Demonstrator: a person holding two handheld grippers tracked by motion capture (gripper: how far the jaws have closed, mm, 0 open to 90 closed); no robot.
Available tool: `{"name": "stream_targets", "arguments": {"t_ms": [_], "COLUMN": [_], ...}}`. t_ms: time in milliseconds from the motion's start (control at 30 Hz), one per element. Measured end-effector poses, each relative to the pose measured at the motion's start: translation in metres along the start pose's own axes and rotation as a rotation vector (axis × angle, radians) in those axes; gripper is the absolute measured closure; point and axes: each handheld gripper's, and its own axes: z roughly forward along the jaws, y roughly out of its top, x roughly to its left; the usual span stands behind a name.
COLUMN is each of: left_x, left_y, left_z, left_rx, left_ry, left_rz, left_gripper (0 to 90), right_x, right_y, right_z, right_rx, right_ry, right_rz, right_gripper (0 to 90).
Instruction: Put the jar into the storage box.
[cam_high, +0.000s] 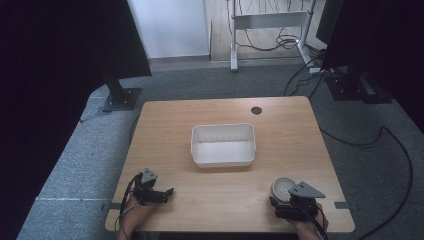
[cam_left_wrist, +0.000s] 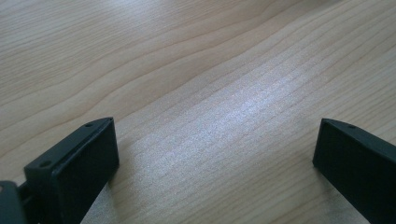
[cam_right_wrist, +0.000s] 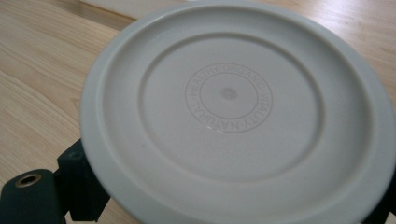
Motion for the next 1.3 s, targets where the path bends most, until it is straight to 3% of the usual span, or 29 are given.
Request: {"name": "stream_targets", "arguments": {"t_ms": [800,1300], "left_x": [0.000,0.000], "left_y": [0.000,0.000], "left_z": [0.000,0.000], "left_rx": [0.000,0.002], "left_ry": [0.000,-0.002], "left_rz": [0.001,0.003], "left_gripper": [0.0,0.0], "right_x": [0.006,0.017], "right_y": [0.024,0.051], "right_z": [0.019,0.036], "right_rx": [-0.013,-0.029], "right_ry": [0.009,0.036], "right_rz": [-0.012,-0.033], "right_gripper": [9.4,9.4]}}
